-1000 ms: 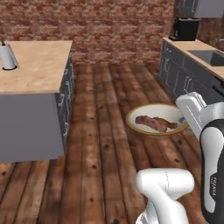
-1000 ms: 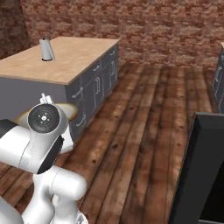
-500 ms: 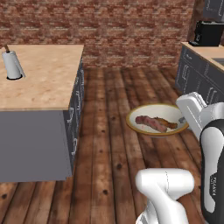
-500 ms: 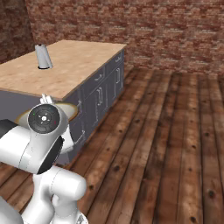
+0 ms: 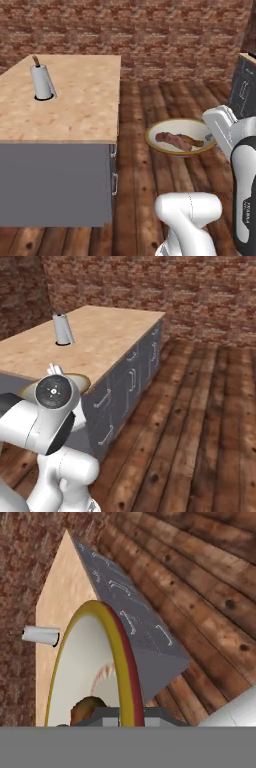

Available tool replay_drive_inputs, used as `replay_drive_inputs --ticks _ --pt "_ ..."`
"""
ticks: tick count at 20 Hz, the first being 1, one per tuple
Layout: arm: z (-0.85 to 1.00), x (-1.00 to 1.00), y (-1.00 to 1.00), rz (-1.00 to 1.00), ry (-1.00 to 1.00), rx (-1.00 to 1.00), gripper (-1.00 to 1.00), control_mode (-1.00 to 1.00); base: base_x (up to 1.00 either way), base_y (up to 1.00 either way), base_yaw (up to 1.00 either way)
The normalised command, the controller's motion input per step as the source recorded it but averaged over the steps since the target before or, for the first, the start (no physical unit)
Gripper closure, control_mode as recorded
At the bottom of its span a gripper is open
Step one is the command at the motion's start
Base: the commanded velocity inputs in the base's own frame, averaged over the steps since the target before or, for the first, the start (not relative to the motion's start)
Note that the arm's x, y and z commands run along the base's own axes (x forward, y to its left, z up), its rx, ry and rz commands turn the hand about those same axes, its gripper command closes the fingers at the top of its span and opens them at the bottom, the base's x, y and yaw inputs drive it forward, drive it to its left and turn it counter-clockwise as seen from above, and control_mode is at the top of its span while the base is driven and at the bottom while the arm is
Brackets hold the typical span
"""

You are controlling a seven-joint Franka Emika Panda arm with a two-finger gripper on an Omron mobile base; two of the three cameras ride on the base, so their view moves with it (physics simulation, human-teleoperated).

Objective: The microwave is finished heating the chicken drumstick and potato. Take the bowl containing the food and place it on the dining counter.

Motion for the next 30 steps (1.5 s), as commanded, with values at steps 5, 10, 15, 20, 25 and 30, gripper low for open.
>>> replay_drive_inputs --ticks 5,10,15,20,25,30 --pt "0.00 0.00 0.00 0.00 0.00 0.00 1.00 1.00 0.76 1.00 0.02" --pt "0.00 0.00 0.00 0.00 0.00 0.00 1.00 1.00 0.94 0.64 0.00" --pt "0.00 0.00 0.00 0.00 0.00 0.00 1.00 1.00 0.88 0.56 0.00" --pt "0.00 0.00 0.00 0.00 0.00 0.00 1.00 1.00 0.56 0.36 0.00" --pt "-0.33 0.52 -0.11 0.00 0.07 0.00 1.00 -1.00 0.00 0.00 0.00" --pt "-0.41 0.80 -0.36 0.00 0.13 0.01 1.00 -1.00 0.00 0.00 0.00"
